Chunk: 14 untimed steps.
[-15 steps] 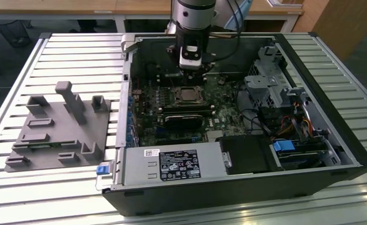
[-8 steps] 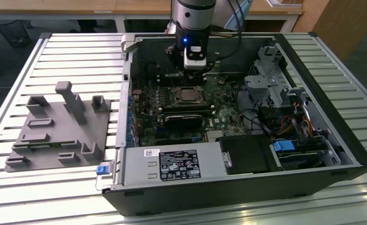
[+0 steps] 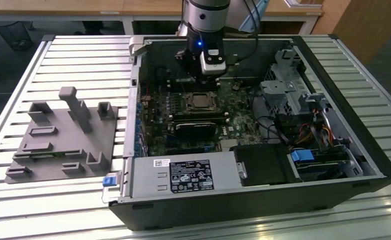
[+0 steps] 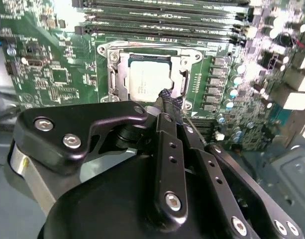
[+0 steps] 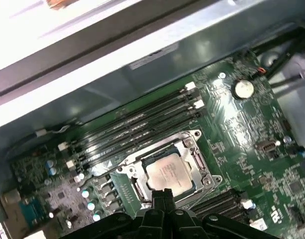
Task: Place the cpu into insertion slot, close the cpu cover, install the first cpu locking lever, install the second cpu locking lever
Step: 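Install the first cpu locking lever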
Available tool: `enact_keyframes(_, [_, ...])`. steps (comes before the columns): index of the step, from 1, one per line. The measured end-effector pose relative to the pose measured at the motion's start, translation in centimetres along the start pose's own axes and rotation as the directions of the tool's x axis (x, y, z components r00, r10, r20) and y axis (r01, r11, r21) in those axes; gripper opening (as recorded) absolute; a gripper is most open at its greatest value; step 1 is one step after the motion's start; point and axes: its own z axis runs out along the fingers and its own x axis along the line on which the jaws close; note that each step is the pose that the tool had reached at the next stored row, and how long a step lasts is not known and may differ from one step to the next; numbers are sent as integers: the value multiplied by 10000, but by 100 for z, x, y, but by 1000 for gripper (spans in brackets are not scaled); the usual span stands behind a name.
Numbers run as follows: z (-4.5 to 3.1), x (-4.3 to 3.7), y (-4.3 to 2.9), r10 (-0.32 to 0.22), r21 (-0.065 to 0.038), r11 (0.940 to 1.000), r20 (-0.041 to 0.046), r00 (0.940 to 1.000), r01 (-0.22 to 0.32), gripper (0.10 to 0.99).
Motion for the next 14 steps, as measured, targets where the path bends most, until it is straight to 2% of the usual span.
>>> enact_keyframes(6, [1,0,0,-838,18,9965,-14,9965,838,106])
enact_keyframes(12, [4,0,0,-1823,12,9832,-34,9832,1823,106])
enact_keyframes(14, [5,-1,0,-2012,-77,9795,-48,9795,2012,106])
